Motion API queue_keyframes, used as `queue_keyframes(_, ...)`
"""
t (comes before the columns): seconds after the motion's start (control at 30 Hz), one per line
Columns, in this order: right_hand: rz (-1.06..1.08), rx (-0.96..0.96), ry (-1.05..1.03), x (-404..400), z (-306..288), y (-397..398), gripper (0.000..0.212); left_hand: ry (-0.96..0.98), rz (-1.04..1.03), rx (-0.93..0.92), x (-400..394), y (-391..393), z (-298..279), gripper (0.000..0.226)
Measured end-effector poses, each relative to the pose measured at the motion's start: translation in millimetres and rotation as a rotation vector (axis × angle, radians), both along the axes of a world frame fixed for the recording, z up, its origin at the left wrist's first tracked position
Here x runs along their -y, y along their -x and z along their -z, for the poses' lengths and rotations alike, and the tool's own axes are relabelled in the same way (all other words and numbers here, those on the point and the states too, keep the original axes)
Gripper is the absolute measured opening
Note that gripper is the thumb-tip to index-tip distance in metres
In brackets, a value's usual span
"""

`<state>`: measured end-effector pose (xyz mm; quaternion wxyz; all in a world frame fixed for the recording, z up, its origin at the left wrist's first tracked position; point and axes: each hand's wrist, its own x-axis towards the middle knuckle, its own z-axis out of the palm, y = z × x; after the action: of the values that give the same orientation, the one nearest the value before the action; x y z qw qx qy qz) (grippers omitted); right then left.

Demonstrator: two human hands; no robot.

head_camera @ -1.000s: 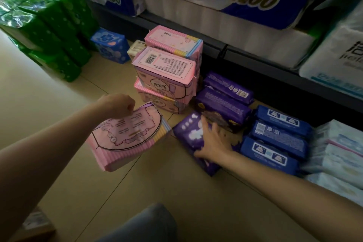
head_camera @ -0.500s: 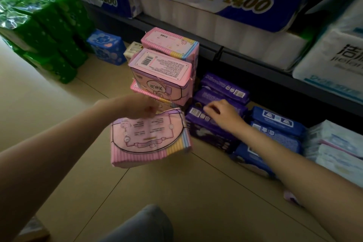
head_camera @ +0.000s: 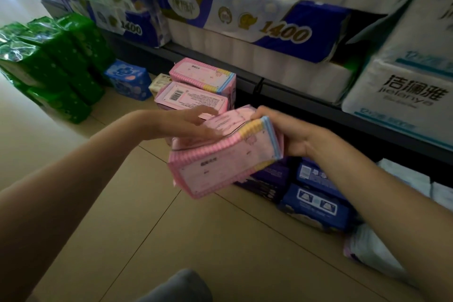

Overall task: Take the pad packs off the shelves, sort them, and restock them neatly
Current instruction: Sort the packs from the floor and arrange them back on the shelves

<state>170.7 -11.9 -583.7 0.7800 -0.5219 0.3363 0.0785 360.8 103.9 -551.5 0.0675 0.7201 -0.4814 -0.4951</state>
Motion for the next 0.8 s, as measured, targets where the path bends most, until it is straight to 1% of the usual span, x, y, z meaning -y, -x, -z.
queue_keyframes(0.07,-0.011,-0.039,0.056,10,-13,-1,0.048,-0.055,0.074,-0.037,3,14,-5,0.097)
queue_keyframes(0.1,-0.021,-0.041,0.087,16,-17,-1,0.047,-0.041,0.092,-0.059,5,19,-4,0.108)
queue_keyframes(0.13,0.002,-0.018,0.106,20,-24,-1,0.043,-0.004,0.078,-0.096,6,20,-3,0.113)
queue_keyframes(0.17,0.075,0.043,0.101,24,-29,-2,0.038,0.046,0.012,-0.163,3,18,-5,0.109)
queue_keyframes(0.2,0.202,0.118,0.062,29,-36,-1,0.034,0.106,-0.112,-0.269,-1,11,-8,0.099)
queue_keyframes(0.23,0.317,0.202,0.031,35,-42,0,0.031,0.143,-0.268,-0.407,-6,3,-12,0.093)
queue_keyframes(0.27,0.383,0.267,0.084,39,-50,2,0.029,0.158,-0.429,-0.564,-11,-6,-16,0.090)
queue_keyframes(0.3,0.356,0.305,0.237,43,-58,4,0.036,0.168,-0.565,-0.698,-16,-12,-18,0.086)
queue_keyframes(0.33,0.210,0.288,0.487,45,-70,5,0.056,0.175,-0.642,-0.772,-19,-16,-22,0.078)
queue_keyframes(0.37,-0.012,0.231,0.782,46,-79,1,0.080,0.176,-0.667,-0.800,-20,-20,-24,0.073)
queue_keyframes(0.4,-0.243,0.156,1.051,43,-88,-5,0.101,0.159,-0.661,-0.785,-22,-20,-27,0.071)
queue_keyframes(0.43,-0.447,0.113,1.274,38,-96,-13,0.115,0.121,-0.621,-0.744,-22,-19,-29,0.072)
queue_keyframes(0.47,-0.611,0.109,1.422,31,-100,-22,0.122,0.061,-0.567,-0.695,-21,-17,-31,0.073)
queue_keyframes(0.5,-0.735,0.108,1.494,25,-102,-30,0.125,-0.014,-0.499,-0.656,-21,-16,-32,0.073)
queue_keyframes(0.57,-0.911,0.050,1.471,13,-97,-44,0.121,-0.110,-0.410,-0.593,-22,-14,-30,0.082)
queue_keyframes(0.63,-0.955,0.026,1.399,7,-84,-48,0.105,-0.131,-0.395,-0.496,-21,-15,-26,0.098)
queue_keyframes(0.67,-0.936,0.026,1.372,6,-78,-47,0.098,-0.133,-0.388,-0.431,-20,-15,-26,0.098)
queue_keyframes(0.7,-0.908,0.018,1.351,6,-74,-46,0.093,-0.129,-0.368,-0.363,-18,-14,-27,0.090)
queue_keyframes(0.73,-0.887,-0.007,1.325,8,-70,-45,0.089,-0.121,-0.337,-0.286,-15,-11,-29,0.077)
queue_keyframes(0.8,-0.856,-0.067,1.260,14,-65,-43,0.084,-0.106,-0.196,-0.090,-8,-5,-33,0.060)
